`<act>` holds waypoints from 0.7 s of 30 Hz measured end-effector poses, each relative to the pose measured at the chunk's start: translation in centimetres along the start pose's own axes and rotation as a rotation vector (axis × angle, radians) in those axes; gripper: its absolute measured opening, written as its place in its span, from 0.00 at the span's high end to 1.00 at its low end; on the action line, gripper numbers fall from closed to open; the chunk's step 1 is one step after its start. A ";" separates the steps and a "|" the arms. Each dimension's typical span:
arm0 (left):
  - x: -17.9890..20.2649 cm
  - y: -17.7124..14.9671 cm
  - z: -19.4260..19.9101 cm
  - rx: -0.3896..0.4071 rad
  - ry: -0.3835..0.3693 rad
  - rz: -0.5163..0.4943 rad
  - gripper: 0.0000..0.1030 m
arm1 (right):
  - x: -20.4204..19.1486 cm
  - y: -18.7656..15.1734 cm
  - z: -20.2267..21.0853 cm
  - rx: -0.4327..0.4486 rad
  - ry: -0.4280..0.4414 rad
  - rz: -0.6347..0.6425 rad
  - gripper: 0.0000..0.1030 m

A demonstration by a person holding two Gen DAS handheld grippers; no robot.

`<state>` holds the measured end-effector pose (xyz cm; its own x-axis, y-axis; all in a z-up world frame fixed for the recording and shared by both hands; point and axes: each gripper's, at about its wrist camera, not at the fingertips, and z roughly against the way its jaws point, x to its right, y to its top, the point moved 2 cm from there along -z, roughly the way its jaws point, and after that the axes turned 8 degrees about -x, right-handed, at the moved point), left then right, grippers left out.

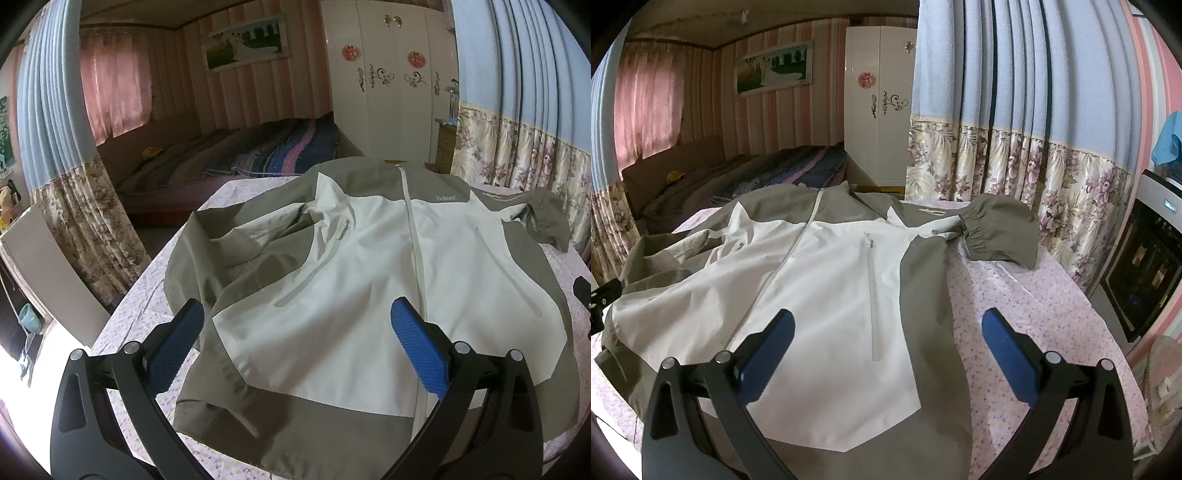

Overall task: Fold large clothes
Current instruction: 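Move both grippers over the olive-and-cream jacket lying flat on the bed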

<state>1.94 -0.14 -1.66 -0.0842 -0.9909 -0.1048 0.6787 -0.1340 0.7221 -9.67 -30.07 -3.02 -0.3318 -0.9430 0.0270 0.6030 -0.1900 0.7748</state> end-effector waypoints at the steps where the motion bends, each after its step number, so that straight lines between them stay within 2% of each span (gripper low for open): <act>1: 0.0 0.1 -0.2 -0.001 -0.002 0.000 0.03 | 0.1 0.0 -0.1 -0.001 0.002 -0.001 0.02; 5: 0.2 0.3 -1.3 -0.015 -0.014 -0.002 0.03 | 0.2 0.0 -0.2 0.008 0.008 0.004 0.02; 10: 0.6 0.5 -2.2 -0.041 0.042 -0.036 0.03 | 0.3 0.6 -0.6 0.015 0.031 -0.007 0.02; 13: 0.7 0.6 -2.2 -0.019 0.063 -0.056 0.03 | 0.9 1.2 -0.9 0.032 0.027 -0.023 0.02; 17: 0.1 1.4 -3.0 -0.036 0.013 -0.035 0.03 | 2.1 2.1 -1.7 0.043 0.007 -0.029 0.02; 21: -0.8 2.7 -3.4 0.009 -0.043 0.038 0.03 | 3.4 3.2 -2.4 0.031 0.035 -0.038 0.02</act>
<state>6.37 0.35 -1.93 -0.0901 -0.9948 -0.0476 0.6751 -0.0961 0.7314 -7.12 -34.52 -2.02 -0.3280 -0.9443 -0.0249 0.5671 -0.2179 0.7943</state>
